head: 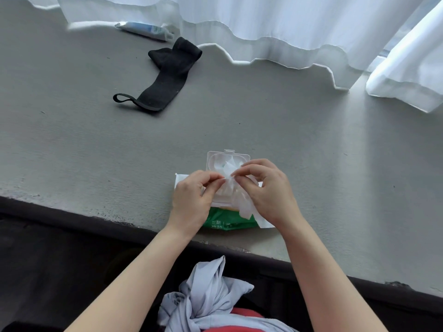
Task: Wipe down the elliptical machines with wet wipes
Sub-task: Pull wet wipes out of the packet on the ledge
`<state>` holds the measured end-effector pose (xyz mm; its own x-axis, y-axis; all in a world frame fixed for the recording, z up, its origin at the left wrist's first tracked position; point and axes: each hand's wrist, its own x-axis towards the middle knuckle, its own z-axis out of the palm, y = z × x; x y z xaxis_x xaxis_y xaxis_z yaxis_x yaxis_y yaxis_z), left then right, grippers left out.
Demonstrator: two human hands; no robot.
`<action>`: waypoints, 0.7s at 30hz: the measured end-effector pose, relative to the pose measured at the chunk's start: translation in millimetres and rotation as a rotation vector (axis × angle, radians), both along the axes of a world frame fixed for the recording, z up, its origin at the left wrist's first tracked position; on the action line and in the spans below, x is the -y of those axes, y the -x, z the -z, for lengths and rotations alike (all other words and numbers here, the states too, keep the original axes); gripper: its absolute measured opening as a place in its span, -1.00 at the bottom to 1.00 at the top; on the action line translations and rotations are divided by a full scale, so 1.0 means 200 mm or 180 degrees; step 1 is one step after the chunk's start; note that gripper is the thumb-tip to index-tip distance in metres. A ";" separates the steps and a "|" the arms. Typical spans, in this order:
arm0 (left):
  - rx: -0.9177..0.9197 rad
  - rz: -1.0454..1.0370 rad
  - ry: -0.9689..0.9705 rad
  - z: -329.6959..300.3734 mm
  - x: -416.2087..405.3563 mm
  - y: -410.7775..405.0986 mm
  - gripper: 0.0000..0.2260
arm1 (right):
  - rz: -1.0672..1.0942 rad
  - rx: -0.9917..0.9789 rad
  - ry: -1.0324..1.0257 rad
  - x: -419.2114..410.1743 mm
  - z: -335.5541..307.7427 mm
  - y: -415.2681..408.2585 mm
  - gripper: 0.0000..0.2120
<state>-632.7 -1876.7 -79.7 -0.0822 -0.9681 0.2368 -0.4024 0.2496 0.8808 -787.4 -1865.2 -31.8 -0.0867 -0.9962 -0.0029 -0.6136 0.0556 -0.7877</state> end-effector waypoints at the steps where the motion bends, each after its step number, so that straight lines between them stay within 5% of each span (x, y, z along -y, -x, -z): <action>1: -0.0047 -0.0071 -0.0011 0.01 0.00 0.00 -0.96 | -0.0030 -0.0038 -0.0029 0.01 0.00 0.00 -0.93; 8: -0.0065 -0.0496 -0.0119 0.04 -0.01 -0.06 -0.88 | 0.0285 0.0600 -0.0349 0.02 0.02 0.06 -0.79; 14: -0.0368 -0.0129 -0.0523 -0.01 -0.03 -0.05 -0.80 | 0.0502 0.1096 -0.0522 0.00 0.01 0.08 -0.84; 21: 0.0590 0.0115 0.0253 0.06 -0.02 0.01 -0.90 | 0.0259 0.0688 -0.0363 0.00 -0.01 0.03 -0.82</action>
